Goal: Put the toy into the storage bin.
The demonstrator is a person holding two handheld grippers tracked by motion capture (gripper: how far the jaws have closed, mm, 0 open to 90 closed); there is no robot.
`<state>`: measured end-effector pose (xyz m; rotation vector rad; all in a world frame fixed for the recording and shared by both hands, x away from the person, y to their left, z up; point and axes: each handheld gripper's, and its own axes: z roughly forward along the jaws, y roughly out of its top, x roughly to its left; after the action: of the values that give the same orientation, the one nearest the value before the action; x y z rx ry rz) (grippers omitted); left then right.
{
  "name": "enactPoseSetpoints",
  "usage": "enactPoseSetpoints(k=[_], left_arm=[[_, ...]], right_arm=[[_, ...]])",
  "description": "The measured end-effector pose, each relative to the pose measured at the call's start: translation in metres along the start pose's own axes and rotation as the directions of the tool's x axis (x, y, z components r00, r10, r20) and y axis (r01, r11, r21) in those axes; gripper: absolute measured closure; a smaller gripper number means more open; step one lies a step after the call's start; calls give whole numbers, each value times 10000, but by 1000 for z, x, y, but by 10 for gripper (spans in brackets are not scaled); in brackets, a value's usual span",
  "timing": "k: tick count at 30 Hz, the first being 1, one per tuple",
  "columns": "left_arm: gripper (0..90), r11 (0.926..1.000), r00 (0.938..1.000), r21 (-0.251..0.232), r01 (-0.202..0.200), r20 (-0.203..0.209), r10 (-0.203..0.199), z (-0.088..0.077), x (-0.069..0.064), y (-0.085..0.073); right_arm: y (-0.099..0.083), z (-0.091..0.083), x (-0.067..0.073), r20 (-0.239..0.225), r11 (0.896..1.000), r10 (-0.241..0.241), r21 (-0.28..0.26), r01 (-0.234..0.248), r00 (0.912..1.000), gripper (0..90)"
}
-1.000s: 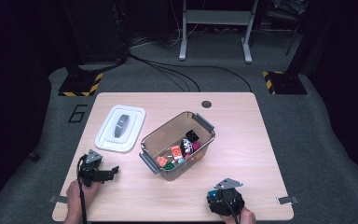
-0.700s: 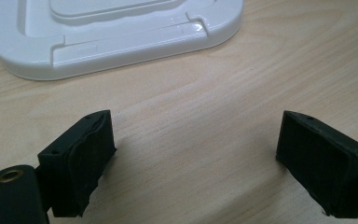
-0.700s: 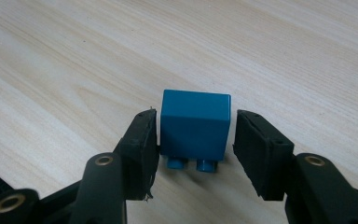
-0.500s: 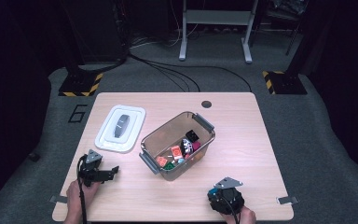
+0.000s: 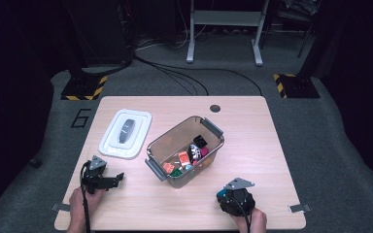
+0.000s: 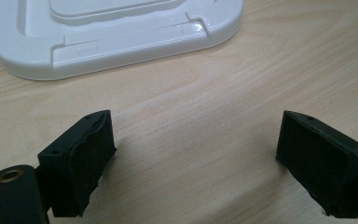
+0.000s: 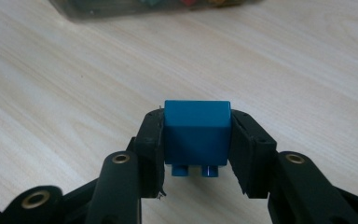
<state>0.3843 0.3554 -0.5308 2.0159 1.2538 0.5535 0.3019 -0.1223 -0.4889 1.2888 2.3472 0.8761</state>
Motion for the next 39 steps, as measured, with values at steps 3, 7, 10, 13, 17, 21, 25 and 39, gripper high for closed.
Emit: enactPoseSetpoints(k=[3,7,10,13,17,21,25,39], left_arm=[[109,10000,10000,0,1,-1,-1,0,0,0],[109,10000,10000,2,-1,-1,1,0,0,0],[109,10000,10000,51,-4,19,4,0,0,0],[109,10000,10000,-9,75,13,-75,0,0,0],[109,10000,10000,-14,80,16,-80,0,0,0],[109,10000,10000,-14,76,16,-76,0,0,0],[109,10000,10000,-12,75,15,-75,0,0,0],[109,10000,10000,53,-7,21,7,0,0,0]], right_arm=[[5,-2,-3,-41,9998,104,-155,-104,9999,584],[12,-6,-7,-121,9995,154,-268,-157,9998,584],[18,-7,-10,-118,9991,60,-412,-65,9999,584],[23,-9,-13,-174,9988,85,-490,-93,9998,585],[29,-8,-15,-173,9985,145,-527,-154,9997,584],[37,-8,-17,-217,9981,131,-605,-144,9997,584],[45,-9,-19,-206,9978,88,-663,-101,9997,585],[66,-20,-28,-295,9956,-246,-911,218,9993,585]])
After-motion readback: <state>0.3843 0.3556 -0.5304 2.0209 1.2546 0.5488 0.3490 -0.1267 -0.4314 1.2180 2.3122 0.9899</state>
